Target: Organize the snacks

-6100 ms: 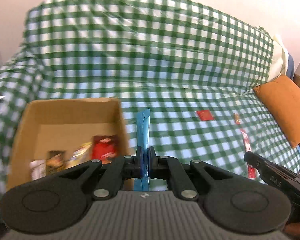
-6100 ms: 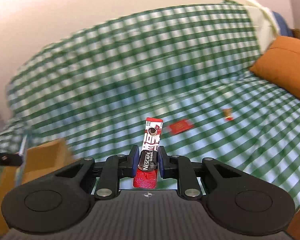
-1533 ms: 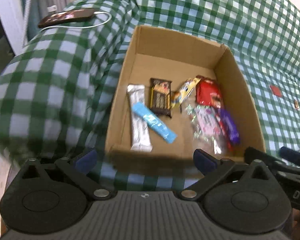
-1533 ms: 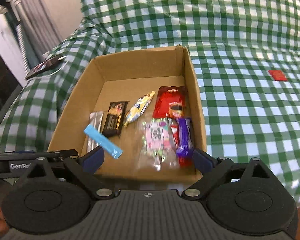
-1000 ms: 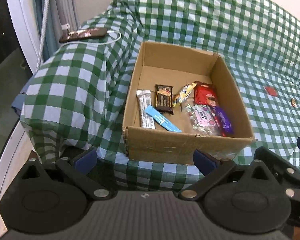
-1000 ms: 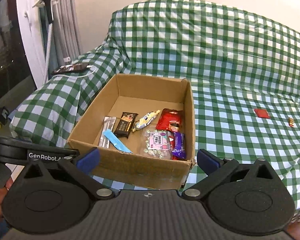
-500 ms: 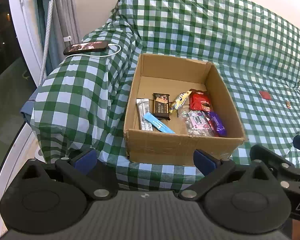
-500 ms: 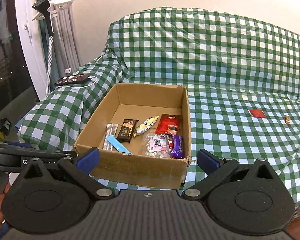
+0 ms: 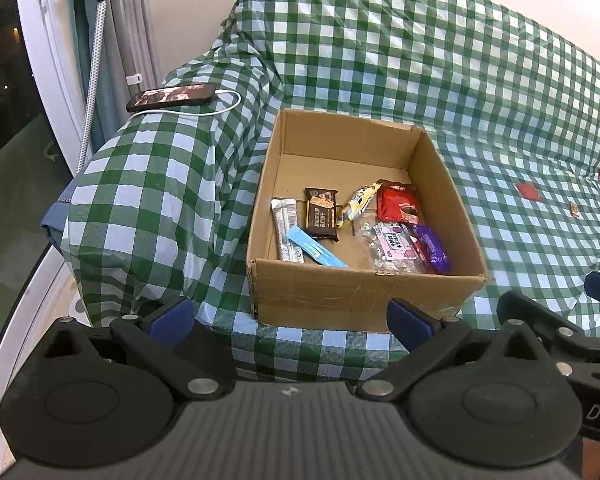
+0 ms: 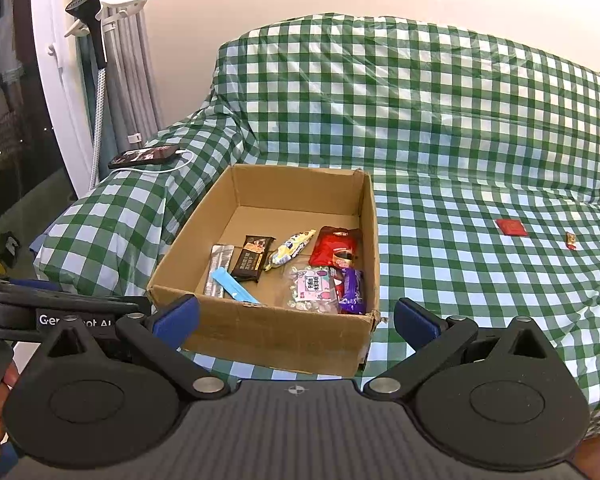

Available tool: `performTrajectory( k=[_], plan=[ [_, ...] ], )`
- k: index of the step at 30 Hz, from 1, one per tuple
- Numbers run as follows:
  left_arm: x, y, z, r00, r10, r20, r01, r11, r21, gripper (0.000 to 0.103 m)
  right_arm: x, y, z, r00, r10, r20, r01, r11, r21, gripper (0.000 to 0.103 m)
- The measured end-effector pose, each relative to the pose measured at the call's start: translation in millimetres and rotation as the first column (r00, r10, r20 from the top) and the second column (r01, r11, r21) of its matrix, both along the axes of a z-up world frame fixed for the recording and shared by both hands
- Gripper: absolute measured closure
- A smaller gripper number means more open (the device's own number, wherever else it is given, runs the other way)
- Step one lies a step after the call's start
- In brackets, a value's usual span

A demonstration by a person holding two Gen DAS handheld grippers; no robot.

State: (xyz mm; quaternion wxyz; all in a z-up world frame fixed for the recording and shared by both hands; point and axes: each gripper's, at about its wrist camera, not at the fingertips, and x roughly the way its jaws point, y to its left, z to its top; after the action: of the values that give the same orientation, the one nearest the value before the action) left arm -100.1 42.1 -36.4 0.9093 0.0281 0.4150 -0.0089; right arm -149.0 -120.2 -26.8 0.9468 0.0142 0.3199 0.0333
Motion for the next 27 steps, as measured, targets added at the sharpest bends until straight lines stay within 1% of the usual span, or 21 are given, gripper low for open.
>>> performTrajectory(
  k=[15,27],
  plan=[
    [7,-2,-6,1.000,-0.007,-0.025,0.007,1.000,0.013,0.000,3,-5,-2,1.000,0.003,-0.012,-0.003,1.000,0.004,0.000],
    [20,-12,-17,0.997,-0.020,-0.069,0.024,0.998,0.059,0.000,10,-22,-16,0.999,-0.013,-0.053,0.015,0.999,0.049,0.000]
  ],
)
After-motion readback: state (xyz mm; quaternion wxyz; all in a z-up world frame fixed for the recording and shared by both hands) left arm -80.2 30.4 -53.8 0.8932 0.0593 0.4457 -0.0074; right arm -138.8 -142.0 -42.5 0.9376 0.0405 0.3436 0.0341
